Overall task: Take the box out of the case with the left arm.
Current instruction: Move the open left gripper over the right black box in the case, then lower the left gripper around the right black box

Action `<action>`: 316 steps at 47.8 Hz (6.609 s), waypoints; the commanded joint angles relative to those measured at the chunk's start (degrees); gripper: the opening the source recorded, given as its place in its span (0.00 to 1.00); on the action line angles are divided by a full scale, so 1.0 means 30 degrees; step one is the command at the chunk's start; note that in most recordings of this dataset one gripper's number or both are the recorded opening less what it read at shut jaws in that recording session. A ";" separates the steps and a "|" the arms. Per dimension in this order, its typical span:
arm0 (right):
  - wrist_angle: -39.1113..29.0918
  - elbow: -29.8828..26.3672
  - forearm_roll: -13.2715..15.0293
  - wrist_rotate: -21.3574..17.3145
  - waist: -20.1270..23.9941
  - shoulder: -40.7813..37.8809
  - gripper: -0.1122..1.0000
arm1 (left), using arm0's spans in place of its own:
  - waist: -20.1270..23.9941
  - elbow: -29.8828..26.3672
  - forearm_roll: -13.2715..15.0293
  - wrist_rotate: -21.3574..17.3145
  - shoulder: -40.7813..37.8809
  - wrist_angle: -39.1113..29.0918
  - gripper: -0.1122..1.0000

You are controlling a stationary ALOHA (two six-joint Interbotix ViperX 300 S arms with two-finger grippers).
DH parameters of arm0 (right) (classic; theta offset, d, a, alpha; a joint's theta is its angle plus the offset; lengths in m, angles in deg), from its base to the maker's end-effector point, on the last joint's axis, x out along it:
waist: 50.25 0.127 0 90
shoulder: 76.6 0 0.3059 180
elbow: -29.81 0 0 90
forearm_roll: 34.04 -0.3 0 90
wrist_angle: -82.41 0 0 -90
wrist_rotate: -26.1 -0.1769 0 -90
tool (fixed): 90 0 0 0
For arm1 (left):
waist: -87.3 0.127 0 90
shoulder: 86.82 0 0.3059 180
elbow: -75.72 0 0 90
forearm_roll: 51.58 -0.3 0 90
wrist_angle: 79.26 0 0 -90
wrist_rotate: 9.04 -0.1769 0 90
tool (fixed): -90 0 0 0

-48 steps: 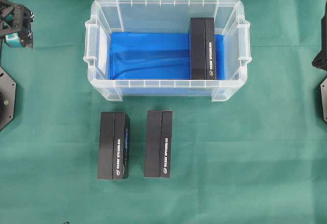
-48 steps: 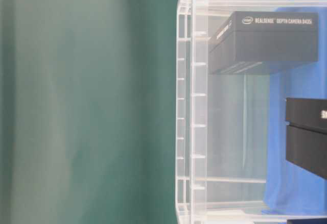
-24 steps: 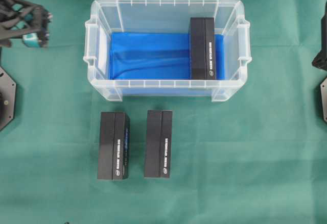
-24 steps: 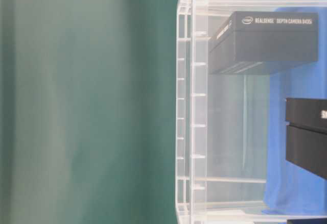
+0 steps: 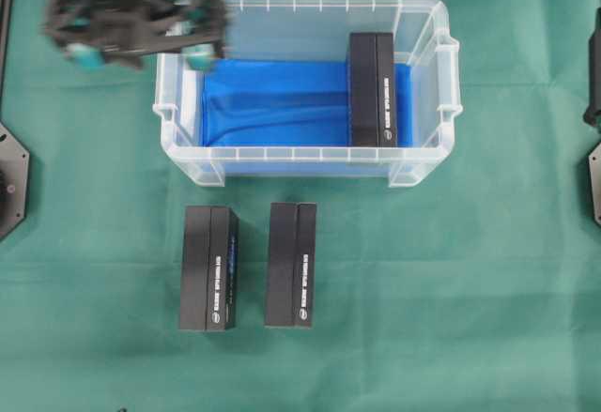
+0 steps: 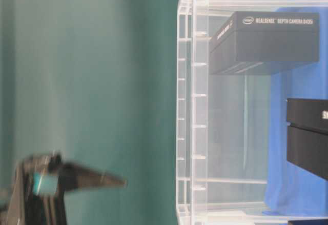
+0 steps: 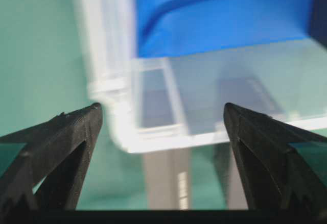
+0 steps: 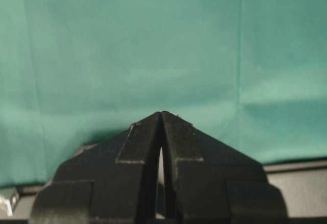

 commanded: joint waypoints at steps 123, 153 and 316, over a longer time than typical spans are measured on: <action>-0.0732 0.0527 0.0059 0.0088 0.0029 0.0117 0.13 | -0.1348 -1.5381 -0.0205 0.0850 -1.2568 -0.1641 0.94; -0.0732 0.0527 0.0059 0.0088 0.0000 0.0117 0.13 | -0.1289 -1.5293 -0.0205 0.0850 -1.2568 -0.1641 0.94; -0.0732 0.0498 -0.0029 0.0176 0.0000 0.0176 0.13 | -0.1230 -1.0430 -0.0381 0.1699 -1.1250 0.2695 0.64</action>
